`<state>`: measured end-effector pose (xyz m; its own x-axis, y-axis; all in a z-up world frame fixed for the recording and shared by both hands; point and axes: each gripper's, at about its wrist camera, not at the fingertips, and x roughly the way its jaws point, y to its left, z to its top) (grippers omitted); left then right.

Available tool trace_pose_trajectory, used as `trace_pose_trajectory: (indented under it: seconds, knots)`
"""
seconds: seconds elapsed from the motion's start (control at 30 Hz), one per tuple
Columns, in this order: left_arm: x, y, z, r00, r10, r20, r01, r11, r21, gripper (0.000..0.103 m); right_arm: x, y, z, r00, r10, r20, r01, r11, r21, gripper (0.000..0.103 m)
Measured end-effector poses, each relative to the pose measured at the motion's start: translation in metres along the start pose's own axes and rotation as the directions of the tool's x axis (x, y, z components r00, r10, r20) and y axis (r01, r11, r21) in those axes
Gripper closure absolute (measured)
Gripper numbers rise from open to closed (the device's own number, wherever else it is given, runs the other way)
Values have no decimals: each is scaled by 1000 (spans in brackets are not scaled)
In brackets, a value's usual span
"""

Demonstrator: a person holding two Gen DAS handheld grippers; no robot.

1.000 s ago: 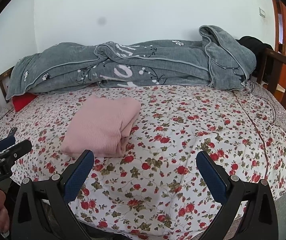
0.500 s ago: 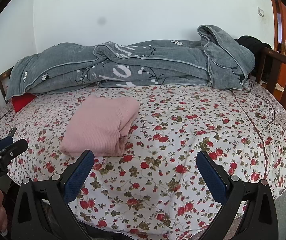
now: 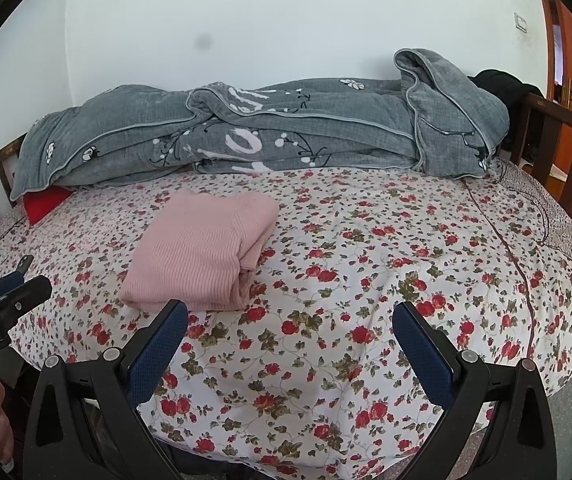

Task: Fold small clothes

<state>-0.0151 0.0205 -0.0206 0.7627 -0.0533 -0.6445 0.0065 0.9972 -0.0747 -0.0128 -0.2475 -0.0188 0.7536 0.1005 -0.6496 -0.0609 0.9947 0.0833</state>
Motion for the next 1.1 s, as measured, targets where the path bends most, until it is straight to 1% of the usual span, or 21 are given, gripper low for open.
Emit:
trace_pose_trajectory:
  seconds: [1.1]
  knots:
    - [-4,-2,1,1000,5,9,-5,1000,-2,17,-3,5,0,1000,4,4,-4,1000,5,2]
